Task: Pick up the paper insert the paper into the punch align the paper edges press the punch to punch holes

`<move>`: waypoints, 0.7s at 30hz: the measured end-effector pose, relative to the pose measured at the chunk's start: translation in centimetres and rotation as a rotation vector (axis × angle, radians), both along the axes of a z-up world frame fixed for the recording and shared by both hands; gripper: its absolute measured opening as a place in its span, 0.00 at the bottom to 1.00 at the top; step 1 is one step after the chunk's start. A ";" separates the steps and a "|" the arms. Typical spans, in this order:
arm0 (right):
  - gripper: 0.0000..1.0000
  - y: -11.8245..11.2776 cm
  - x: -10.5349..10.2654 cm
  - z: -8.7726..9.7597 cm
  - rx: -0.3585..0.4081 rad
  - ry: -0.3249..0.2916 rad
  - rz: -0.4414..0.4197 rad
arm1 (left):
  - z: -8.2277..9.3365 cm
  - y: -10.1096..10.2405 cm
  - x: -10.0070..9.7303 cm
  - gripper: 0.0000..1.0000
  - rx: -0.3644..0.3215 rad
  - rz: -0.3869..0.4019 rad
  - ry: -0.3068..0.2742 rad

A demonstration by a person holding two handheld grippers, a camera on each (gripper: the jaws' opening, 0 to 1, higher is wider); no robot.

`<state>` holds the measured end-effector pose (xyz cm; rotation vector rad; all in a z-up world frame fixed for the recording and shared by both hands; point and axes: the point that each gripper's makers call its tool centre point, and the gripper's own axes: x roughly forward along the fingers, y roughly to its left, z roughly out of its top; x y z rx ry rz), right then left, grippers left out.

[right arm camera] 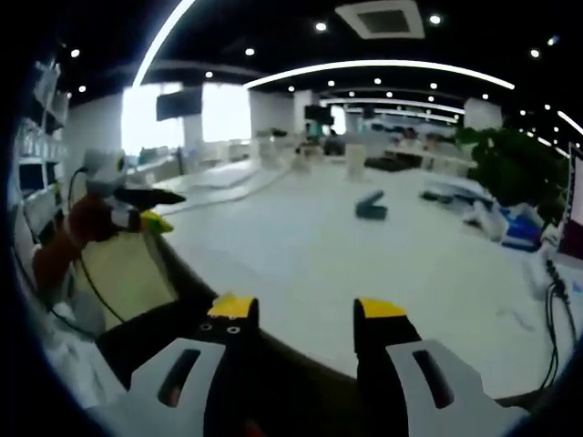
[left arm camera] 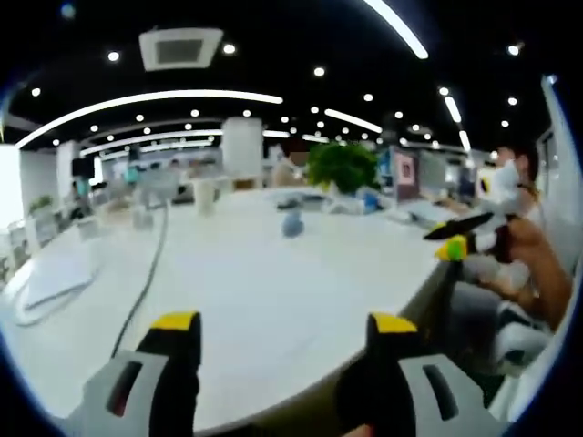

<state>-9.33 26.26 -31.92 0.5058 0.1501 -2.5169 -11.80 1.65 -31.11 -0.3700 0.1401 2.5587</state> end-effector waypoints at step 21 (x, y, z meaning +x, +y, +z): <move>0.44 0.1 0.1 0.3 -0.013 0.025 0.024 | 0.3 1.8 -0.4 0.72 -0.047 -0.003 0.004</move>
